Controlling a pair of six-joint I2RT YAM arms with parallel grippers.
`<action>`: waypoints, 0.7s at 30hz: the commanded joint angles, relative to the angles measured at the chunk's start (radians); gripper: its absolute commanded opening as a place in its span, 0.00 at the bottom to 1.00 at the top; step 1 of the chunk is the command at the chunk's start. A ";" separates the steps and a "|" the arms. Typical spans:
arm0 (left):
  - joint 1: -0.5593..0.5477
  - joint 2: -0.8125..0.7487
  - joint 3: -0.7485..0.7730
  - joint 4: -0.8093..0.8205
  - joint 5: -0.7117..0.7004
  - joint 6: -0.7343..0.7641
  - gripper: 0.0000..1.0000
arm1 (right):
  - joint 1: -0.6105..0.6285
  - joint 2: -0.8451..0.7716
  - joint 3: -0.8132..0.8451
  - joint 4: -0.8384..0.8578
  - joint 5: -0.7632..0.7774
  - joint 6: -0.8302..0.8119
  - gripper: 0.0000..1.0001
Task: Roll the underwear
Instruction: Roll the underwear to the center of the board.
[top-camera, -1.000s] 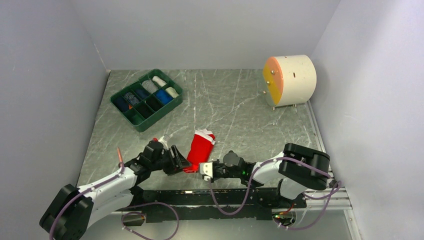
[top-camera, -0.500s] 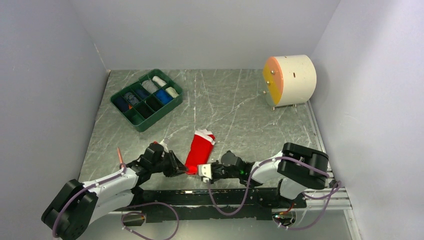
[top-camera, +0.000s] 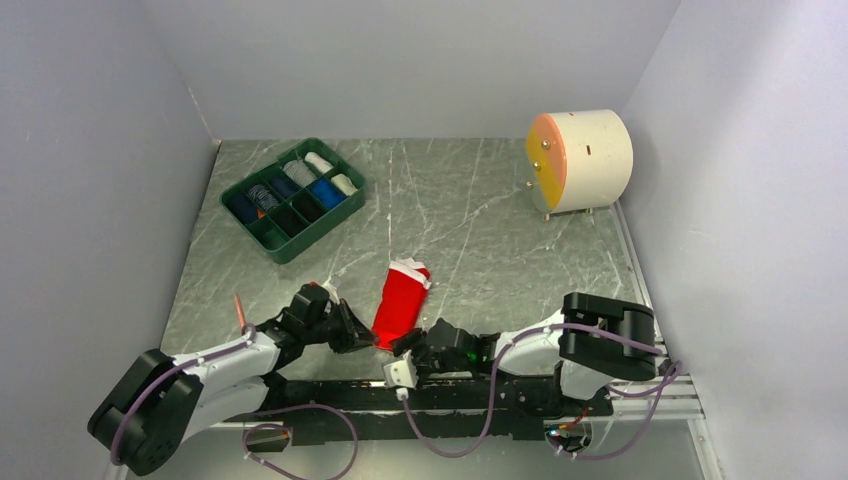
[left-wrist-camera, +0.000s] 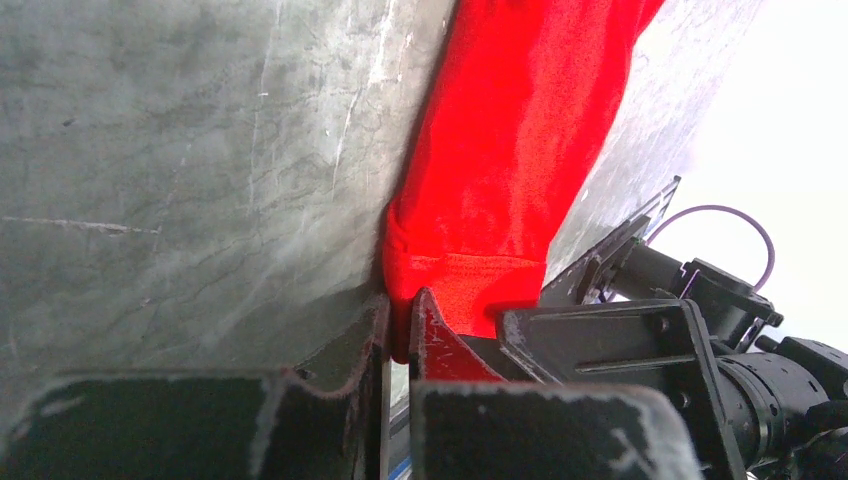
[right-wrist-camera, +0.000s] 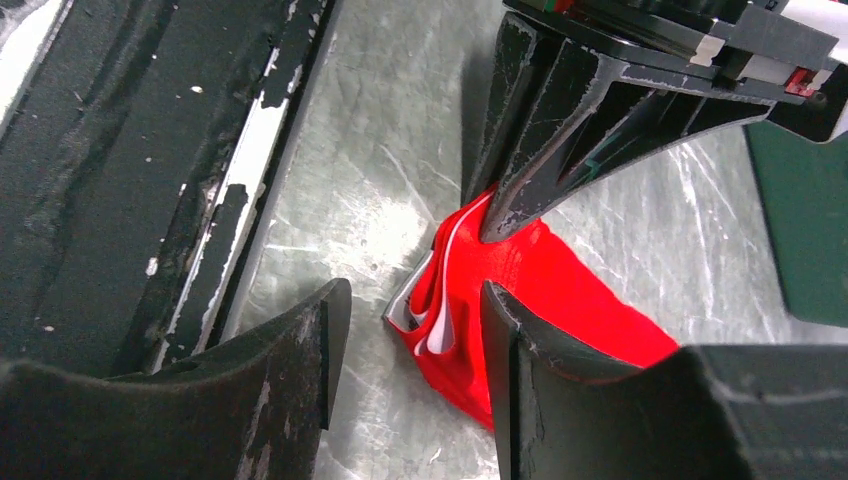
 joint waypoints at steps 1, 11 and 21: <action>-0.002 0.024 -0.020 -0.091 -0.047 0.032 0.05 | 0.011 0.021 -0.005 0.012 0.072 -0.049 0.54; -0.002 0.006 0.000 -0.131 -0.060 0.045 0.05 | 0.018 -0.011 -0.008 -0.065 0.130 -0.134 0.50; -0.002 0.012 0.001 -0.129 -0.047 0.050 0.05 | 0.040 0.054 -0.007 -0.028 0.190 -0.180 0.43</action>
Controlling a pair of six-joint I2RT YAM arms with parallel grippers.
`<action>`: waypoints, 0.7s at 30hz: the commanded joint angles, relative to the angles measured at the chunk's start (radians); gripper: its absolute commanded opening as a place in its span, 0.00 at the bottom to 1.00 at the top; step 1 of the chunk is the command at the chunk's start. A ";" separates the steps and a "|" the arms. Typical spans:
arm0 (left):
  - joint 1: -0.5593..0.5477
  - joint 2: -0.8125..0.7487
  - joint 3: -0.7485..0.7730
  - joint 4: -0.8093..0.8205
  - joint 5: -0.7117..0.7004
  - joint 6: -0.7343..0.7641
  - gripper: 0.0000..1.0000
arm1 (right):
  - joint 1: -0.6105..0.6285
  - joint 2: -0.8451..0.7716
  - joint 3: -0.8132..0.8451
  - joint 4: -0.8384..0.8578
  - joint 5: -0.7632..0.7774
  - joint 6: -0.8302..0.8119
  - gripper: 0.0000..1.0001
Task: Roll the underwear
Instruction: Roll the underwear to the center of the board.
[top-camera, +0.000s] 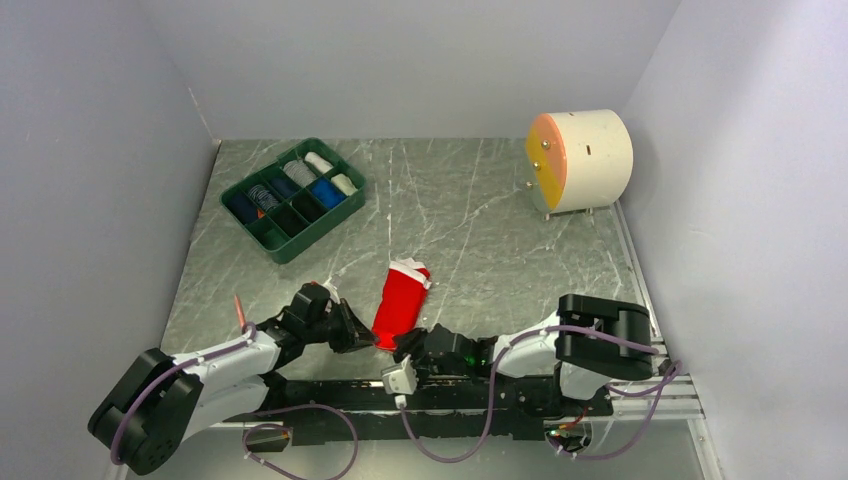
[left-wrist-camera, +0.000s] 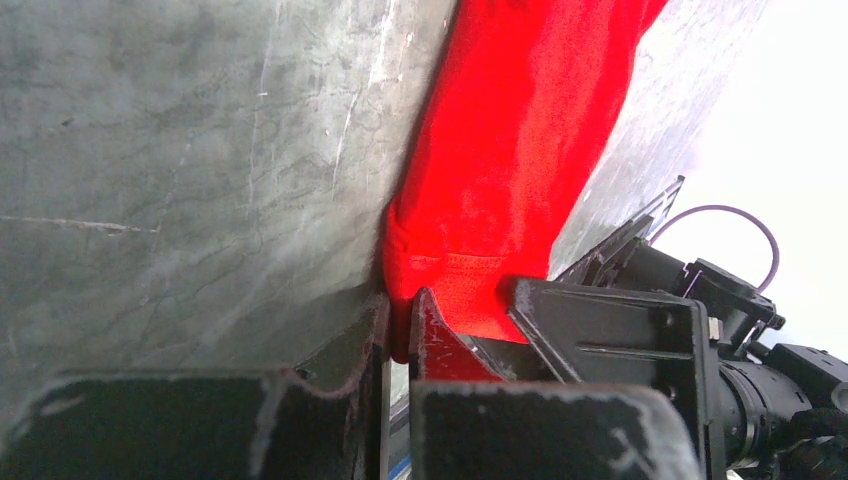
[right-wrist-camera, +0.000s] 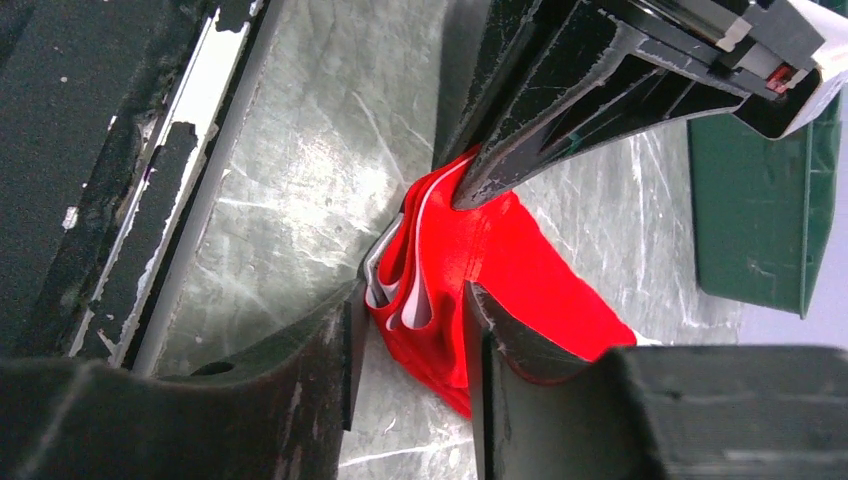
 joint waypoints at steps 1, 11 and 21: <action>-0.002 0.008 -0.010 -0.119 -0.049 0.046 0.05 | 0.009 0.051 -0.011 0.011 0.052 -0.026 0.42; -0.002 -0.023 -0.022 -0.120 -0.057 0.030 0.05 | 0.016 0.061 -0.021 0.125 0.099 -0.034 0.21; 0.001 -0.028 -0.008 -0.133 -0.057 0.035 0.21 | 0.002 0.012 -0.042 0.136 0.058 0.103 0.00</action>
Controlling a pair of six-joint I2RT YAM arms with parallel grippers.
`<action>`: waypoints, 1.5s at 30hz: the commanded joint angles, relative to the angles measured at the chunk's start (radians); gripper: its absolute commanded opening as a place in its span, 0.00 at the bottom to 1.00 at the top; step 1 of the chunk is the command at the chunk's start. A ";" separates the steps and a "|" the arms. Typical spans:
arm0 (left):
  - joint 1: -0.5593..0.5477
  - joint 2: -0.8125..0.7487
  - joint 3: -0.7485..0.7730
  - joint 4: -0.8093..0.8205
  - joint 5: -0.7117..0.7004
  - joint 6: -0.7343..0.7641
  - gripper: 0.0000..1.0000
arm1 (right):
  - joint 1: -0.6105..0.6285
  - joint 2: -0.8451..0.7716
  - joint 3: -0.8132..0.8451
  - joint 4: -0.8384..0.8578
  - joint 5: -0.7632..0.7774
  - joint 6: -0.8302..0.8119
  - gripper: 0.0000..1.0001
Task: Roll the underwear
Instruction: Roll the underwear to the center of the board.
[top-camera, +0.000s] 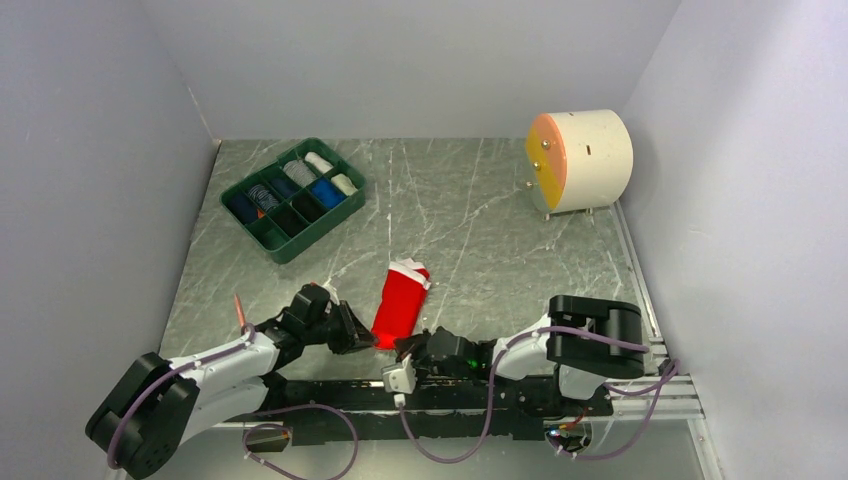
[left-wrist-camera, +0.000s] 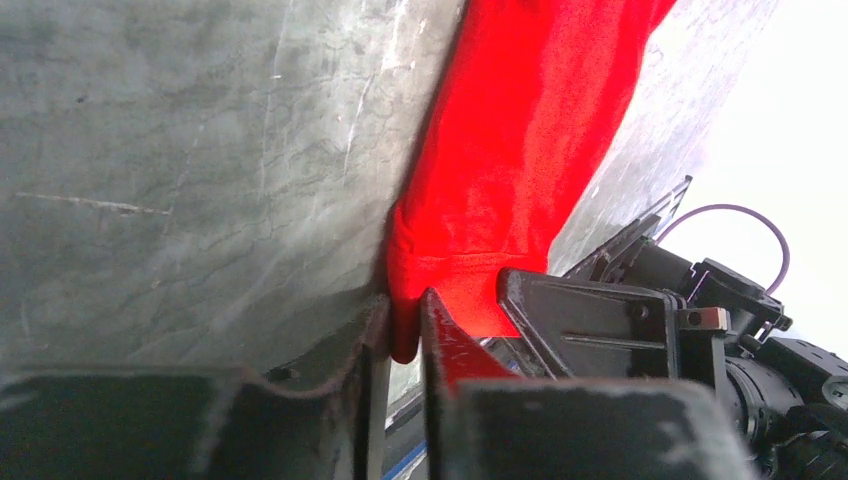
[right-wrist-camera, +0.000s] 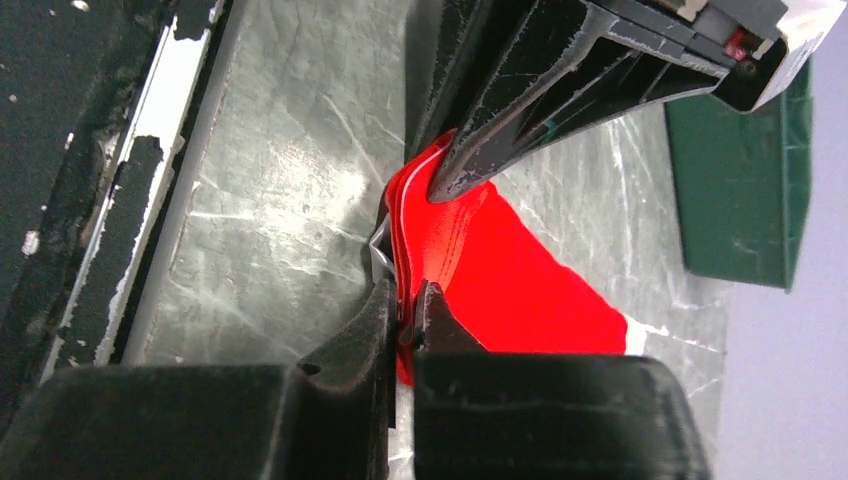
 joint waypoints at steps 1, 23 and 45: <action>0.002 -0.008 -0.003 -0.124 -0.046 0.036 0.26 | -0.025 -0.042 -0.014 0.005 -0.028 0.138 0.00; 0.007 -0.303 0.183 -0.392 -0.217 0.144 0.86 | -0.355 0.032 -0.115 0.494 -0.579 1.242 0.00; 0.007 -0.207 0.127 -0.160 -0.018 0.325 0.86 | -0.527 0.241 -0.110 0.479 -0.555 1.914 0.00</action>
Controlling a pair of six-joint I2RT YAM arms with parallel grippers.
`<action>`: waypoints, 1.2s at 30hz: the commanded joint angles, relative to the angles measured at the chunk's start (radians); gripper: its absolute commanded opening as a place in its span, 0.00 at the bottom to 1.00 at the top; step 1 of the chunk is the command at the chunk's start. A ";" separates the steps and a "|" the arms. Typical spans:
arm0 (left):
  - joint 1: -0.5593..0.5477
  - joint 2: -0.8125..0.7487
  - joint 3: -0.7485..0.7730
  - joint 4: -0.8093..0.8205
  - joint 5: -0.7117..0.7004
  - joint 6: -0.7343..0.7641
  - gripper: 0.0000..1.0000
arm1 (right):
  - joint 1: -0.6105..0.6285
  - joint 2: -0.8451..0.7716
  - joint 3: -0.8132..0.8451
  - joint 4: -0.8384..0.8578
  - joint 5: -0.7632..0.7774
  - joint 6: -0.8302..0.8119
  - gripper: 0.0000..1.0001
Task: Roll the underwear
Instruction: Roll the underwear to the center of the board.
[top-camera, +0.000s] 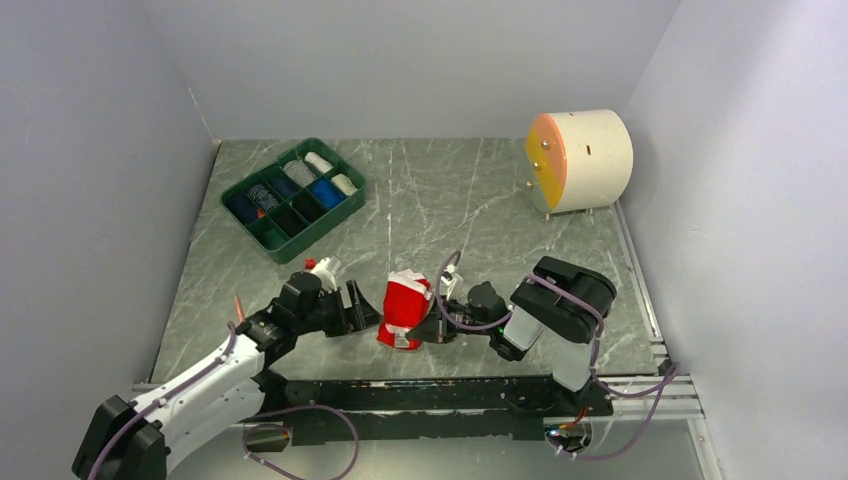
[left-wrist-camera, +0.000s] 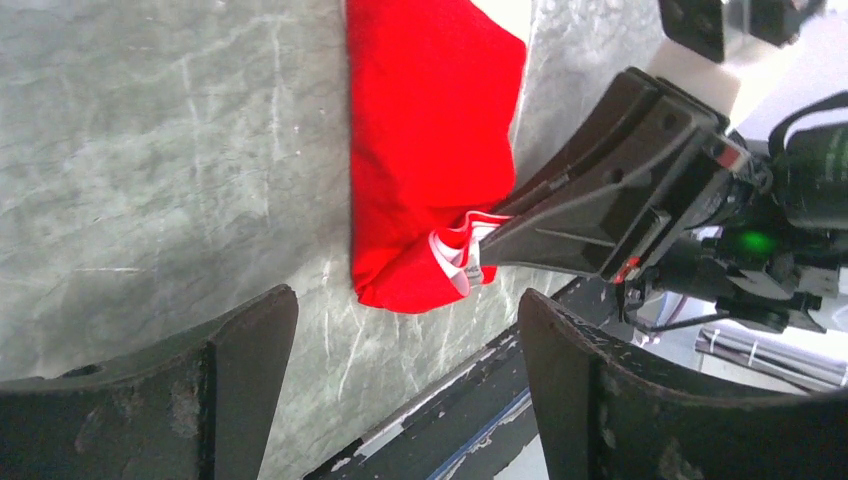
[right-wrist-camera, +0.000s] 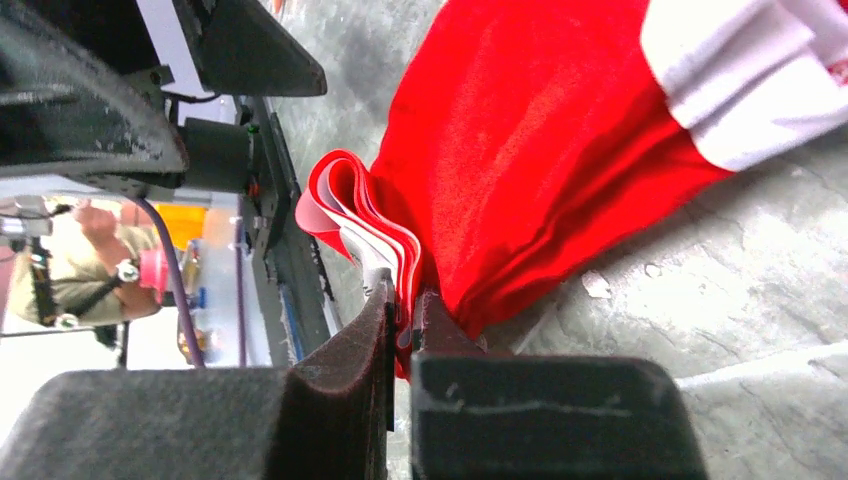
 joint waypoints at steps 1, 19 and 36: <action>0.004 0.036 -0.026 0.119 0.101 0.079 0.86 | -0.019 0.020 0.016 -0.005 -0.011 0.127 0.00; -0.005 0.259 -0.098 0.351 0.186 0.115 0.65 | -0.072 0.074 0.041 -0.118 -0.038 0.185 0.05; -0.059 0.488 -0.051 0.333 0.009 0.070 0.36 | -0.084 -0.092 0.080 -0.270 -0.064 0.065 0.38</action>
